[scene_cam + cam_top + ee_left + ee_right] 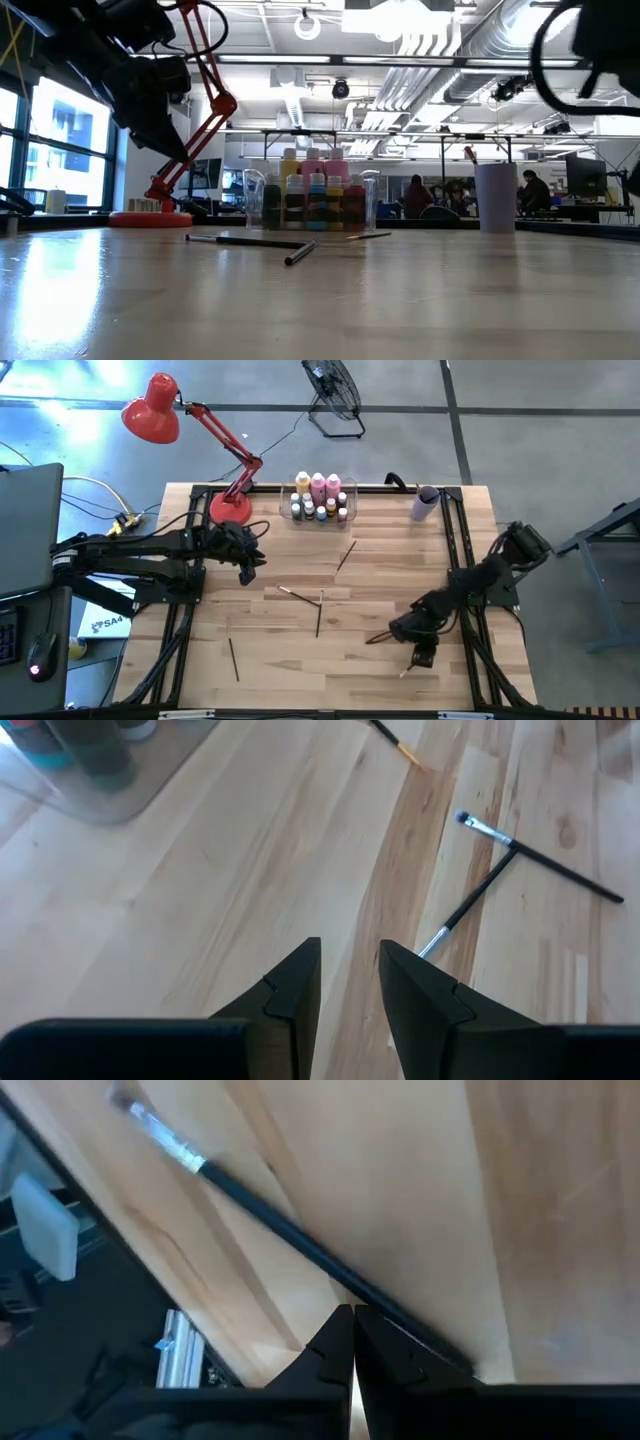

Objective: Pick & Place Paint Supplies
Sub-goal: Put the black paint brush into the violet cup

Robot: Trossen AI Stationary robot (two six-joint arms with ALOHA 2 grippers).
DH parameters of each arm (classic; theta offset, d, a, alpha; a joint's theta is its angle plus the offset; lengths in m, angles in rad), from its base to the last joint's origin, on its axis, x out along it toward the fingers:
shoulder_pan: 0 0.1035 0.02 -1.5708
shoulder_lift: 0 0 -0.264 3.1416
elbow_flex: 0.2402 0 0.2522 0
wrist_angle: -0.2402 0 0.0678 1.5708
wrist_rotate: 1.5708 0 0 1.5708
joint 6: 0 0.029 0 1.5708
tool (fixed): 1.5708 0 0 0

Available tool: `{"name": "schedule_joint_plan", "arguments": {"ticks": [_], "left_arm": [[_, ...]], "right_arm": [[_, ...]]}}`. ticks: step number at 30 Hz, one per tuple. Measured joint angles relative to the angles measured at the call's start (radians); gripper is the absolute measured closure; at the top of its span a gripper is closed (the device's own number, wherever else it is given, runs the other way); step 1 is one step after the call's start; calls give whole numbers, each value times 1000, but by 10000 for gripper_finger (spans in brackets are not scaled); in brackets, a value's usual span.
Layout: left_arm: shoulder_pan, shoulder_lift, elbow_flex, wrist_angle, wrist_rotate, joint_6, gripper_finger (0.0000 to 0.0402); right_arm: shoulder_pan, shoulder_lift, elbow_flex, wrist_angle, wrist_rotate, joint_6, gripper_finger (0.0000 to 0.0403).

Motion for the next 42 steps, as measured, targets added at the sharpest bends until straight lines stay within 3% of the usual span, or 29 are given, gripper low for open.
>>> {"name": "schedule_joint_plan", "arguments": {"ticks": [5, 18, 21, 27, 30, 33, 39, 42], "left_arm": [[0, 0, -40, 14, 0, -4, 300], [0, 0, -83, 26, 1, -80, 300], [0, 0, -84, 54, 1, -80, 300], [0, 0, -84, 76, 3, -79, 300], [0, 0, -84, 76, 3, -79, 300], [0, 0, -84, 76, 3, -79, 300], [0, 0, -84, 81, 3, -84, 300], [0, 0, -84, 100, 3, -117, 300]], "right_arm": [[44, -4, -48, 117, 66, 82, 400], [-5, 0, -52, 359, 253, 25, 400], [-20, 1, -52, 385, 239, 13, 400], [-21, 2, -53, 393, 56, 128, 400], [-9, 2, -53, 423, 15, 165, 400], [1, 2, -53, 464, 64, 139, 400], [0, 2, -53, 482, 262, -2, 400], [0, 2, -53, 482, 294, -35, 400]]}}
